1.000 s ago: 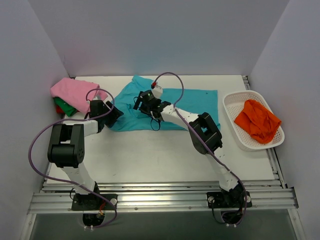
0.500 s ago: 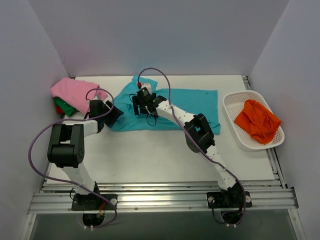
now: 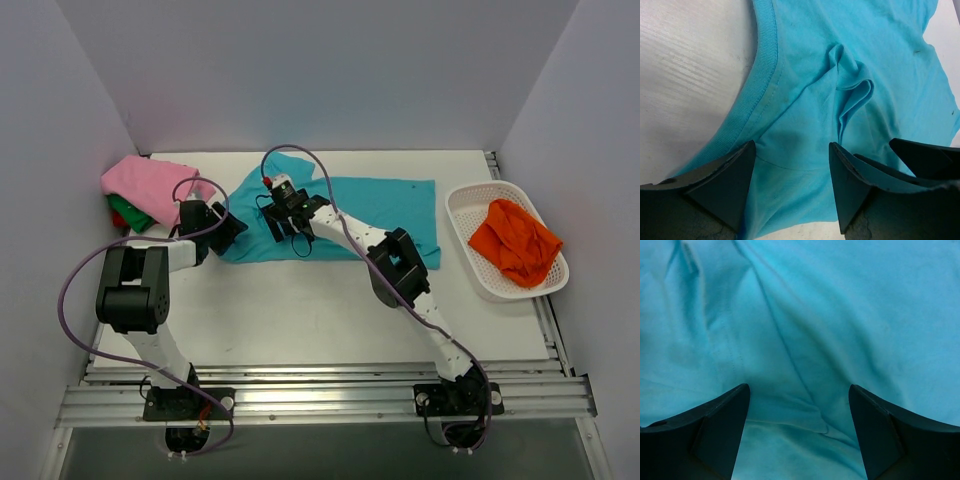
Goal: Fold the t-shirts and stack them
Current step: Fold the tshirt
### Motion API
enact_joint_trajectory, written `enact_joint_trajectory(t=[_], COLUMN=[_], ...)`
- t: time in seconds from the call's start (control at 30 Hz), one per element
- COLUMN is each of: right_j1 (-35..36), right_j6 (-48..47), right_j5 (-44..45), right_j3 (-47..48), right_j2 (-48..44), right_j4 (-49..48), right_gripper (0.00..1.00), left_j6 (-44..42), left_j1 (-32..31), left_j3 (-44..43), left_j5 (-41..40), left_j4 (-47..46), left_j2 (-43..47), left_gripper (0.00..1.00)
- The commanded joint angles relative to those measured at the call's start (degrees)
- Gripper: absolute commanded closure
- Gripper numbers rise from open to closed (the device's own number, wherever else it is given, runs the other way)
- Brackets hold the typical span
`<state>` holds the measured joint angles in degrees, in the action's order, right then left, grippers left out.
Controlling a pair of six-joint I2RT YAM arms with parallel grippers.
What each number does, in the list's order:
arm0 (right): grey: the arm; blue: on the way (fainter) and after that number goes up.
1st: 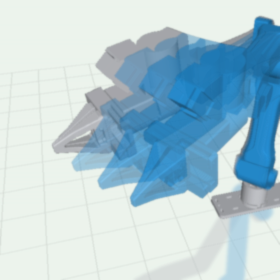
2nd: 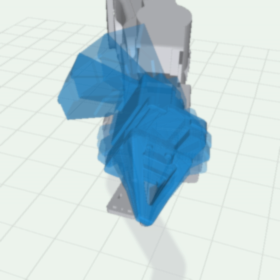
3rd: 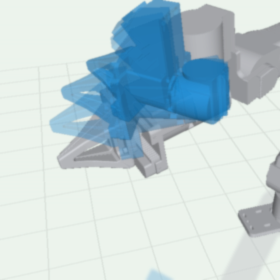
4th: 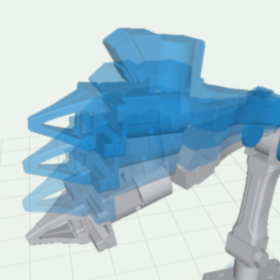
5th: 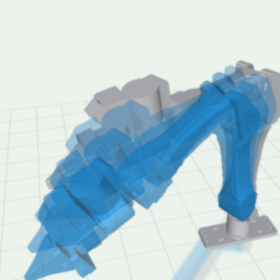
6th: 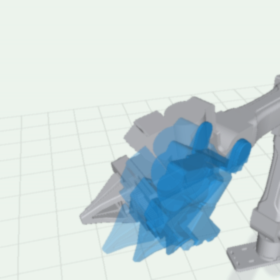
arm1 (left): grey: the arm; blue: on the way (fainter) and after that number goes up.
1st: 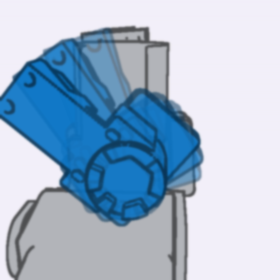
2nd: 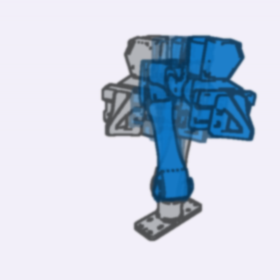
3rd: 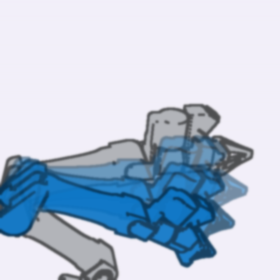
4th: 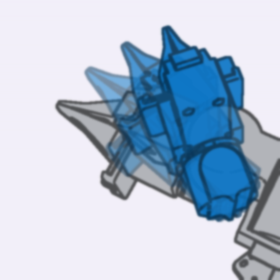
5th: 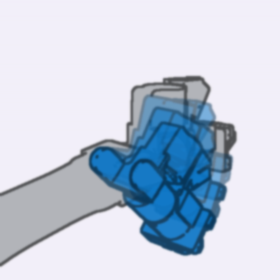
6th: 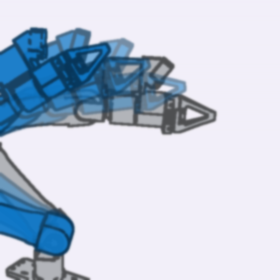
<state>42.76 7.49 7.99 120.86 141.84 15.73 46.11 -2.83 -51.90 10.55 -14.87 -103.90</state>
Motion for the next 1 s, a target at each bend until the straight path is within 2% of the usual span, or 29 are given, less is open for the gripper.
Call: enact_joint_trajectory(t=[0.0, 0.37, 0.97], right_j1=[2.58, 5.84, 5.4], right_j6=[-2.39, -3.97, -4.76], right_j5=[2.29, 4.14, 4.23], right_j3=[2.1, 2.1, 1.84], right_j2=[-4.82, -7.28, -3.59], right_j4=[1.59, 1.41, -0.69], right_gripper=[0.24, 0.24, 0.26], left_j6=[-0.23, -0.23, -0.32], left_j1=[0.55, 0.46, 0.55], left_j3=[-1.63, -1.89, -1.71], left_j5=[0.62, 0.88, 0.79], left_j4=[-3.23, -3.49, -3.41], left_j2=[-0.17, -0.52, -0.08], left_gripper=[0.31, 0.31, 0.31])
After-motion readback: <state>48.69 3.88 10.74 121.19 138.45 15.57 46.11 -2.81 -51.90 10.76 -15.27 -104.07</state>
